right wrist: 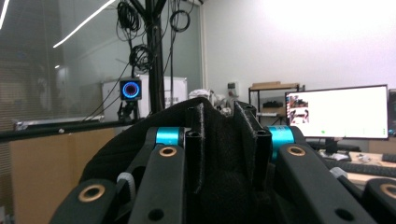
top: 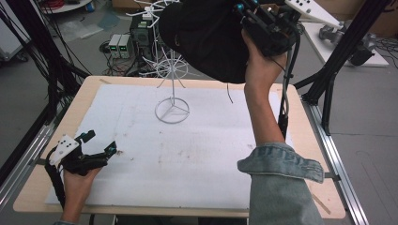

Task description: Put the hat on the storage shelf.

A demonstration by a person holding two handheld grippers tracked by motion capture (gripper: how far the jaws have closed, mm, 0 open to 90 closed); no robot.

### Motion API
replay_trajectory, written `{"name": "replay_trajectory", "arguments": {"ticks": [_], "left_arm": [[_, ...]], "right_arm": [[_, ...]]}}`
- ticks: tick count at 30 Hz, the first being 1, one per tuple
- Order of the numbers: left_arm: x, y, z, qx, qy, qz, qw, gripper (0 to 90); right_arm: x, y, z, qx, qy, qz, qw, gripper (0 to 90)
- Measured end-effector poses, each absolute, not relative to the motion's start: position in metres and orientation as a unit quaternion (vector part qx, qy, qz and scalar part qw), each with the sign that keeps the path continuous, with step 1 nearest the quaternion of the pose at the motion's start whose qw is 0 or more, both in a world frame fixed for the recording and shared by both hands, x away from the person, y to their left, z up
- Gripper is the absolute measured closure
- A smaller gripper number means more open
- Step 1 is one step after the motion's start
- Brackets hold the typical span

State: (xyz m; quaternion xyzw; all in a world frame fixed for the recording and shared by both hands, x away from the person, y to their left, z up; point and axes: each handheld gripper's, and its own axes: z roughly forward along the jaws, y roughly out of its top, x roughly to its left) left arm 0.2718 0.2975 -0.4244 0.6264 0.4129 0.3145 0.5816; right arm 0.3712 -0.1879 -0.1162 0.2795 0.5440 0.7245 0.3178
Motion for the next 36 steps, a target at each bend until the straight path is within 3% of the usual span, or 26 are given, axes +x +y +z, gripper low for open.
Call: {"name": "replay_trajectory", "arguments": {"ticks": [22,36], "left_arm": [[0.273,0.295,-0.424,0.629,0.410,0.313,0.581,3.9],[0.272,0.295,-0.424,0.628,0.409,0.315,0.583,4.0]], "right_arm": [[0.385,-0.191,-0.173,0.297,0.558,0.728,0.265,74.4],[0.388,-0.175,-0.180,0.295,0.603,0.695,0.257,74.3]]}}
